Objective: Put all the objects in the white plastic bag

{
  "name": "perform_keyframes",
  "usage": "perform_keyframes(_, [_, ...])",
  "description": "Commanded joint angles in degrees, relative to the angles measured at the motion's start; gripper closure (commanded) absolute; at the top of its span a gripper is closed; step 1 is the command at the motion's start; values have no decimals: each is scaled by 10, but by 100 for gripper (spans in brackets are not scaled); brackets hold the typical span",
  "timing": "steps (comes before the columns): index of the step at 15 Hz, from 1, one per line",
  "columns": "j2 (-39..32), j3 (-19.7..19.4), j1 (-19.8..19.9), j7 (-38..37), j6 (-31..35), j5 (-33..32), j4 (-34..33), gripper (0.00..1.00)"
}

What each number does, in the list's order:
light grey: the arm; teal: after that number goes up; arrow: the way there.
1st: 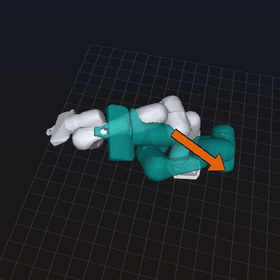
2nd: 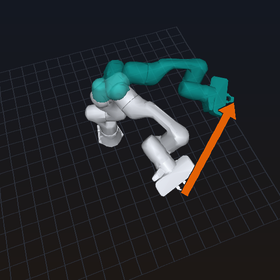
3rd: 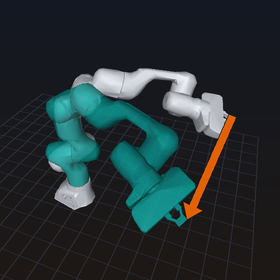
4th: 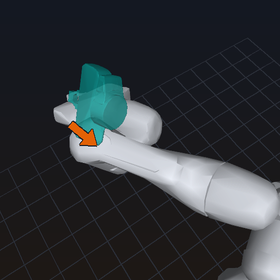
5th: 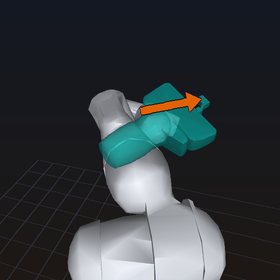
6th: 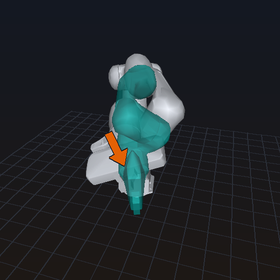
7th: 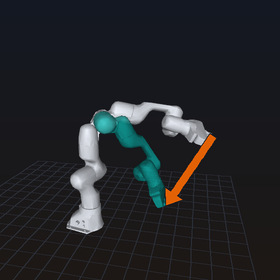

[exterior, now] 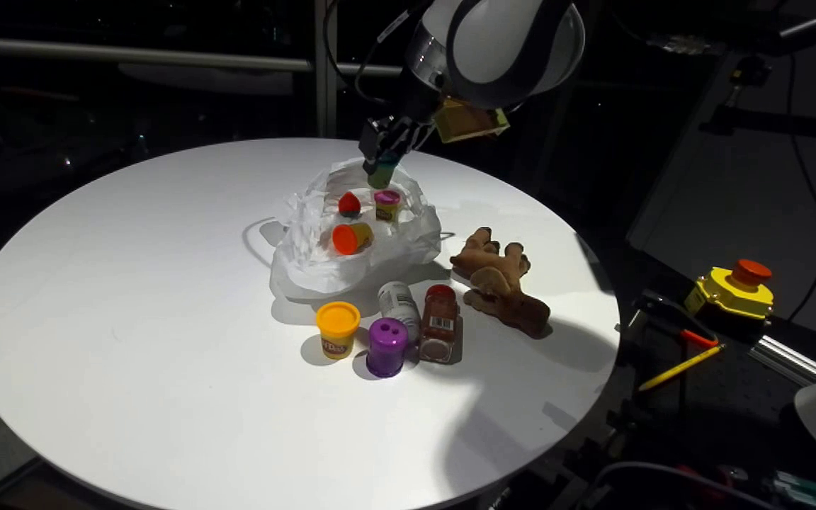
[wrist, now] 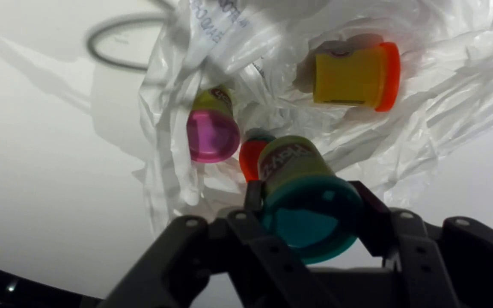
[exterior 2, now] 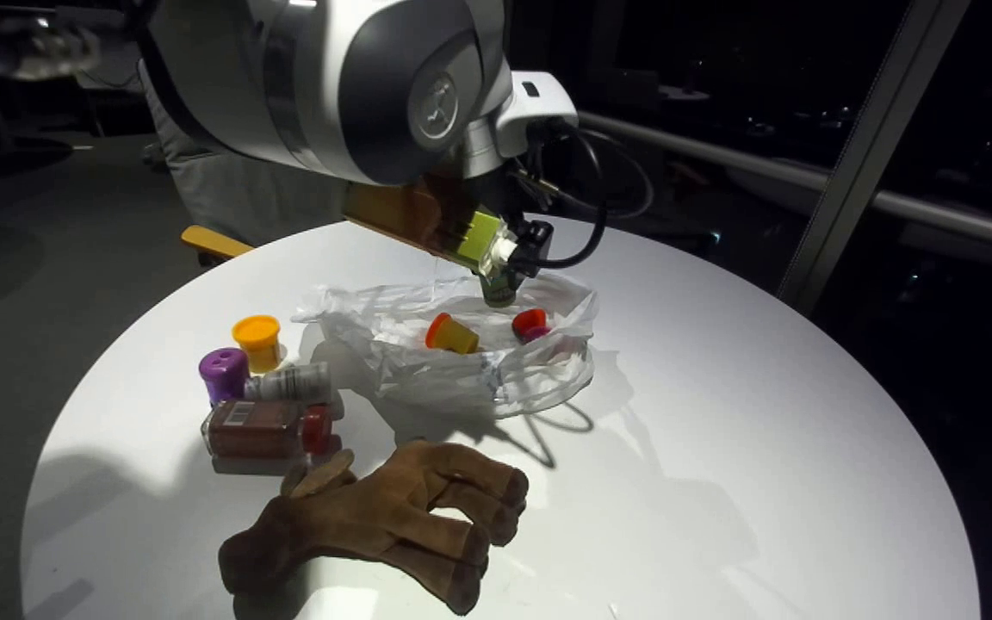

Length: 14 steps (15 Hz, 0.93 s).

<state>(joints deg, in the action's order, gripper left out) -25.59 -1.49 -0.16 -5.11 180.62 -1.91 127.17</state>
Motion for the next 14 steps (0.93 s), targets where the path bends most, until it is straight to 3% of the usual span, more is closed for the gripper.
perform_keyframes(1, [-20, 51, 55, 10, 9, 43, -20, 73])
perform_keyframes(8, [-39, 84, 101, 10, 17, 70, -2, 73])
perform_keyframes(14, [-73, 83, 79, 11, 28, 60, 2, 73])
